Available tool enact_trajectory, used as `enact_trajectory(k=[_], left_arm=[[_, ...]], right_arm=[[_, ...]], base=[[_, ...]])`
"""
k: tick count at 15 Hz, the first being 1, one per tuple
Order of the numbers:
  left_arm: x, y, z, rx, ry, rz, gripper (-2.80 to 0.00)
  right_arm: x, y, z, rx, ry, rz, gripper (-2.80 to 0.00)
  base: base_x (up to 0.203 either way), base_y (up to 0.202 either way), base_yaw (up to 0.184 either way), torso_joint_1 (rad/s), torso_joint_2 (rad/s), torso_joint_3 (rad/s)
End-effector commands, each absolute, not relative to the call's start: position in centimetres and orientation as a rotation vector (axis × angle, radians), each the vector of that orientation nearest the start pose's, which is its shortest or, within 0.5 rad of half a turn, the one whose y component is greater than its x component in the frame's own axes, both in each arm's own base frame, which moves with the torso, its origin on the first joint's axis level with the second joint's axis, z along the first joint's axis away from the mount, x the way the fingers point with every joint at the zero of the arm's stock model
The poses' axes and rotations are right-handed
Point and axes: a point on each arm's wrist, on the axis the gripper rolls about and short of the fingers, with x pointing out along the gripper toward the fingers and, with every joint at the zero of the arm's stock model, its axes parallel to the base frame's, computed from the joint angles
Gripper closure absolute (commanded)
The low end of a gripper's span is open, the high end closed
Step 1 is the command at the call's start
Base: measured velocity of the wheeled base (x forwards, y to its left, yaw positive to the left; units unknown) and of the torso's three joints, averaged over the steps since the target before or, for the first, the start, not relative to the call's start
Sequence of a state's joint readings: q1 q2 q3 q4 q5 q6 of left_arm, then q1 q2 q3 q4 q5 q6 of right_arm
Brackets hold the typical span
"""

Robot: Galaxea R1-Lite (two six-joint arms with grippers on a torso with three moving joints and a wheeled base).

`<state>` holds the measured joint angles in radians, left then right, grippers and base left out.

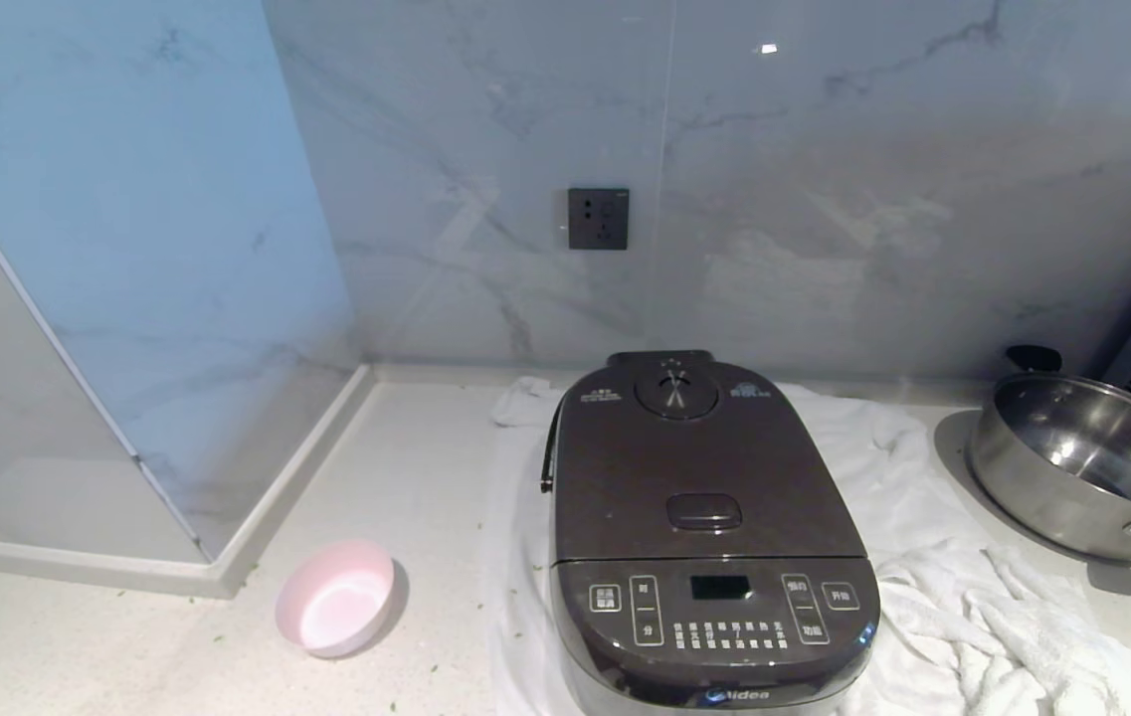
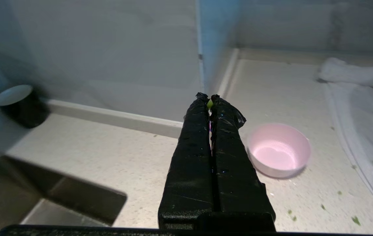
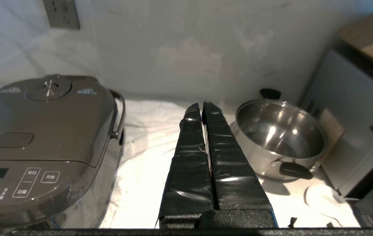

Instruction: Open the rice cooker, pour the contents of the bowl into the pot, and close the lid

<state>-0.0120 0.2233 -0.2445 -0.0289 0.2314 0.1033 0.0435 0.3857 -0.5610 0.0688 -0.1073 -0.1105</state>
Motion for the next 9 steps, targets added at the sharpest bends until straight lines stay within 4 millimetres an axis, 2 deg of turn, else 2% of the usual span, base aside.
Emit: enact_trajectory(k=[1,3,5,8,9], left_arm=[[-3.1,0.4,13.1,0.102,-0.117,0.160,0.00],[-2.9,0.1,10.0,0.158,-0.090,0.043,0.00],[-2.4,0.0,8.3,0.162,-0.037,0.014,0.00],[-2.3,0.0,7.5,0.110,0.009,-0.005,0.00],[-2.3,0.0,7.5,0.109,0.009,-0.007,0.00]], right_arm=[[-3.9,-0.4,21.4,-0.099,-0.179,-0.086,0.00],[-4.5,-0.3,18.9,-0.100,-0.182,-0.097,0.00],[-4.4,-0.3,15.5,-0.105,-0.148,-0.097,0.00],[-3.2,-0.2,10.2,-0.109,-0.037,-0.067,0.00],[-2.8,-0.2,9.0,-0.105,-0.017,-0.062,0.00]], base=[[0.000,0.000,0.000,0.000,0.00,0.000],[0.000,0.000,0.000,0.000,0.00,0.000],[0.000,0.000,0.000,0.000,0.00,0.000],[0.000,0.000,0.000,0.000,0.00,0.000],[0.000,0.000,0.000,0.000,0.00,0.000]])
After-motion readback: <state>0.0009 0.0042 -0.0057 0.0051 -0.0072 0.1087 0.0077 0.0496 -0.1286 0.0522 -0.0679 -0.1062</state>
